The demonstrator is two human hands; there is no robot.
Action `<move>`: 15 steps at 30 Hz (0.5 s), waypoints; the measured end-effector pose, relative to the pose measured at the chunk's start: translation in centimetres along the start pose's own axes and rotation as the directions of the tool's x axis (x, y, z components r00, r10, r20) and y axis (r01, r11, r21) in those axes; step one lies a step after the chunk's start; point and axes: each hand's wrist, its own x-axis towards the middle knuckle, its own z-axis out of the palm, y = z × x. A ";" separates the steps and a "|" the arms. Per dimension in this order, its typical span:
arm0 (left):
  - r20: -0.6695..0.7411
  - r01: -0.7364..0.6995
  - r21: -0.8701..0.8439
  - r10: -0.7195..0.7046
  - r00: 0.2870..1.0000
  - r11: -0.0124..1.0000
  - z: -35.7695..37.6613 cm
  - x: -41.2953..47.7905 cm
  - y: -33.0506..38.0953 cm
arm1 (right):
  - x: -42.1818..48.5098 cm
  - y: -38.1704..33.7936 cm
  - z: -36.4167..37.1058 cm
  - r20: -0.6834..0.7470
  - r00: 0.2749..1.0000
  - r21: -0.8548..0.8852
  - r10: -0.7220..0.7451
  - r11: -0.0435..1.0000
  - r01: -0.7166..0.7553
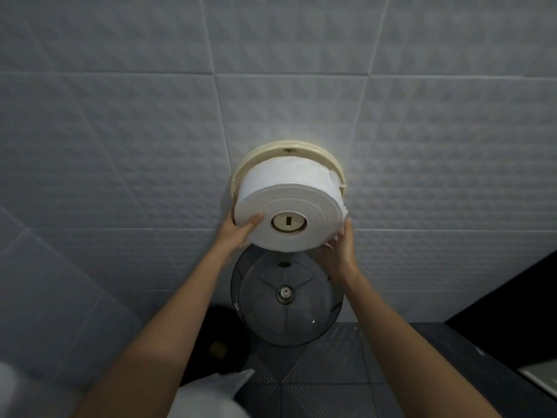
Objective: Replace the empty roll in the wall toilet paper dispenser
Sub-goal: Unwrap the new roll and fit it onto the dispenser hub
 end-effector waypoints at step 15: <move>0.165 0.194 -0.067 -0.181 0.970 0.979 1.1 0.2 -4.4 | 2.0 2.8 -1.4 0.057 0.978 -0.127 0.202 0.973 -0.194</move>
